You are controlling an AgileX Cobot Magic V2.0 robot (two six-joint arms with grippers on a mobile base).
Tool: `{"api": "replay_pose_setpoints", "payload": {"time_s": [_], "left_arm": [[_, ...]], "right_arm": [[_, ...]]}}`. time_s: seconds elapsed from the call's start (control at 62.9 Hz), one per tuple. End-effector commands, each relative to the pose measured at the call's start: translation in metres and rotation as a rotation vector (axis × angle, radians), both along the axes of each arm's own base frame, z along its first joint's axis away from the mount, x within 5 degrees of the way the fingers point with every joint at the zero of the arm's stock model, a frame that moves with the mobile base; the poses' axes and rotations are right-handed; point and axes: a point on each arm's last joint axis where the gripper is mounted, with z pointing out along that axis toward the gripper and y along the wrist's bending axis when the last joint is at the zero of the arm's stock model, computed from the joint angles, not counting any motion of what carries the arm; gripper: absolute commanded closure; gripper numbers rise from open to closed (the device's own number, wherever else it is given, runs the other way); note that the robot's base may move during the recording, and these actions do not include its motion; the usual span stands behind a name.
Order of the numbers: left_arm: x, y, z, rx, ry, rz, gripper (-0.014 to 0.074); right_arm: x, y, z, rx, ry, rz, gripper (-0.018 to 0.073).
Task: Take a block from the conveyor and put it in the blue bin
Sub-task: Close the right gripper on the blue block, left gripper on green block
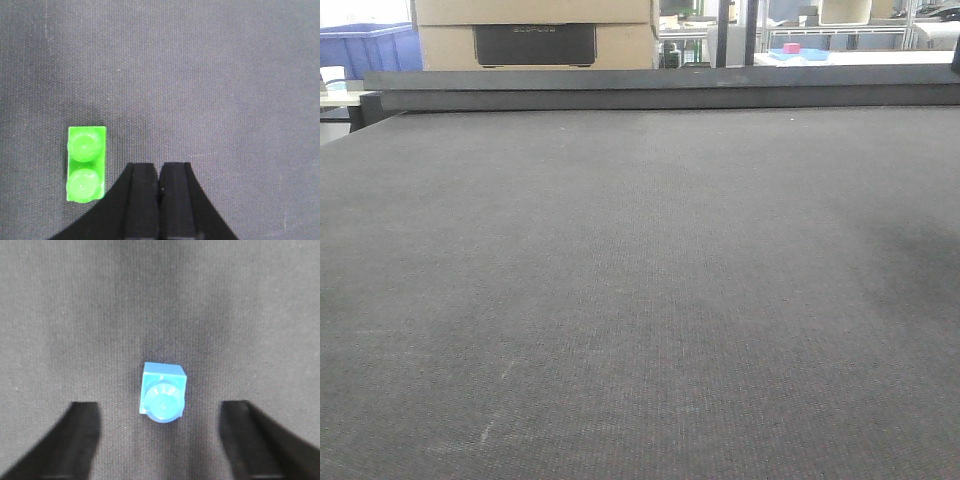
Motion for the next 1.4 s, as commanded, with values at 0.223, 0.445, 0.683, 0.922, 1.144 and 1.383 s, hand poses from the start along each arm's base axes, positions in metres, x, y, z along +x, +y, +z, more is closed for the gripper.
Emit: {"api": "replay_pose_setpoints", "payload": {"time_s": [0.223,0.445,0.683,0.922,1.144,1.383], "left_arm": [[-0.002,-0.001,0.002,-0.014,-0.006,0.0,0.0707],[-0.005,-0.001,0.0,-0.014,0.031,-0.006,0.0707],[-0.008,-0.001,-0.001,-0.013,0.058,-0.011,0.0707],[-0.005,-0.001,0.001,-0.014,0.024,-0.005,0.0707],[-0.005,-0.001,0.001,-0.014,0.024,-0.005,0.0707],[-0.005,-0.001,0.001,-0.014,0.024,-0.005,0.0707]], "right_arm": [[-0.006,-0.001,-0.037,0.024,0.016,-0.019,0.022],[0.0,0.0,-0.053,0.007,0.089,-0.02,0.0222],[0.004,-0.015,-0.055,0.01,0.087,-0.081,0.0222],[0.004,-0.013,-0.055,0.01,0.085,-0.051,0.0222],[0.009,-0.012,-0.067,0.004,0.126,-0.053,0.0222],[0.012,-0.008,-0.077,-0.006,0.156,0.01,0.0222]]}}
